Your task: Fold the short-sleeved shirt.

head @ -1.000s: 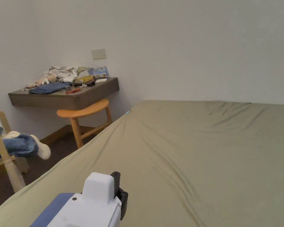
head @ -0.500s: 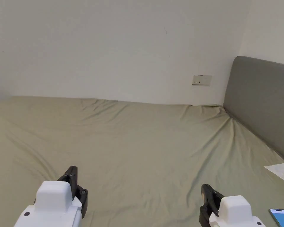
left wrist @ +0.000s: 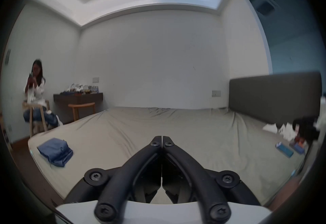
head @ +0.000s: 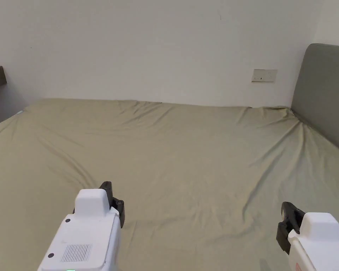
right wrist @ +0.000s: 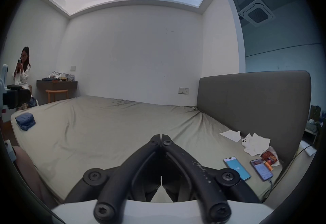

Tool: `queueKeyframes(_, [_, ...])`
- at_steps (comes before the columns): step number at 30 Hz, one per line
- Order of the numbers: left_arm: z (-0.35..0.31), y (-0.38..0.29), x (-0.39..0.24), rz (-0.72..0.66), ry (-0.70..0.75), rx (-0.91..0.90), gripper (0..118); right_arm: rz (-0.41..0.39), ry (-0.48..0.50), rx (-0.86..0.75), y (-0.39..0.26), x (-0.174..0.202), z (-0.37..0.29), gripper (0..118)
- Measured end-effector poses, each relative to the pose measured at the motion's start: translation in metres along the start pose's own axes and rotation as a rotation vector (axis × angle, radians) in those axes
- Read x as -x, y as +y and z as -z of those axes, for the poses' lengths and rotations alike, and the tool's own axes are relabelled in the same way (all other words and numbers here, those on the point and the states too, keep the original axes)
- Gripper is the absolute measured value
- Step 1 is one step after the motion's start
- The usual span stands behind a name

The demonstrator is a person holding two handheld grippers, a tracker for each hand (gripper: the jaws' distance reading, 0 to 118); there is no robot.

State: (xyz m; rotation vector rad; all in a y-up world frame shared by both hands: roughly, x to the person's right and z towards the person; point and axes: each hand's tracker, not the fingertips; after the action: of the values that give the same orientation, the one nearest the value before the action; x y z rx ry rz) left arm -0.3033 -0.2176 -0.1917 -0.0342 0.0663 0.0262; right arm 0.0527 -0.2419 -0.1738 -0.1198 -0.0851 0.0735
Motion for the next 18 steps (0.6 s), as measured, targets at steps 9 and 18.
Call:
queueKeyframes(9, [-0.009,-0.010,-0.013,0.122,-0.035,-0.040,0,0.020,-0.028,0.015,0.002,-0.007,0.004,2])
queueKeyframes(18, [-0.006,-0.011,-0.010,0.109,-0.038,-0.031,107,0.020,-0.027,0.029,0.001,-0.004,0.004,111])
